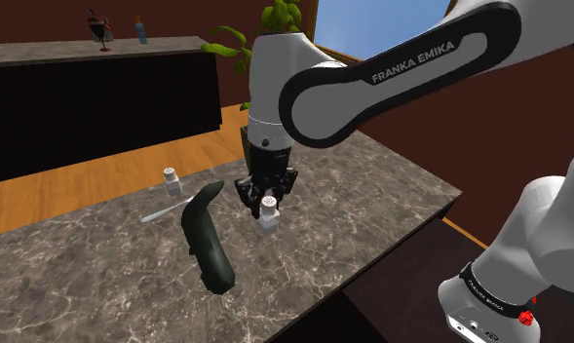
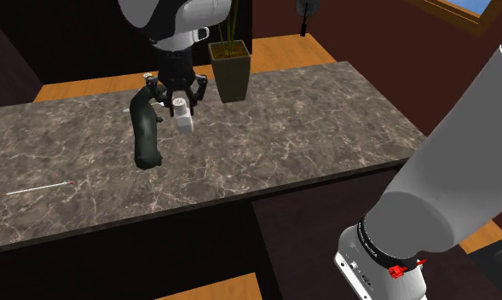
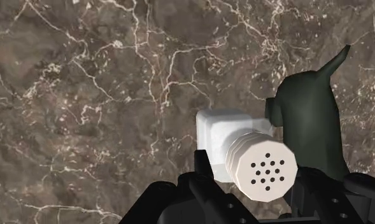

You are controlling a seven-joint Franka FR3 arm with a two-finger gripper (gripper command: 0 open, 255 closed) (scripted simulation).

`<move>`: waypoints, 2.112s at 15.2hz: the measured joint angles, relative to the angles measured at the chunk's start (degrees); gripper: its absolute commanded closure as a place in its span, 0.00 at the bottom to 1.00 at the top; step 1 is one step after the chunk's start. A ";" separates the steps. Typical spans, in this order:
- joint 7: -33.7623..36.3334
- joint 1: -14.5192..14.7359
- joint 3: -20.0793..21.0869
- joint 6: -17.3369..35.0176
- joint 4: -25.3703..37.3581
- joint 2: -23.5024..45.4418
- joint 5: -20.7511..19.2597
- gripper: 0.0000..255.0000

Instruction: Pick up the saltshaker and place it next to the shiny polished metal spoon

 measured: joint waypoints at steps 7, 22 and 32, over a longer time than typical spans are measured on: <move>7.68 4.49 0.50 -2.41 18.54 16.47 -7.31 1.00; 13.71 16.92 -2.60 -14.96 63.22 48.49 -15.49 1.00; 13.50 16.51 -3.15 -9.27 60.20 50.58 -16.00 1.00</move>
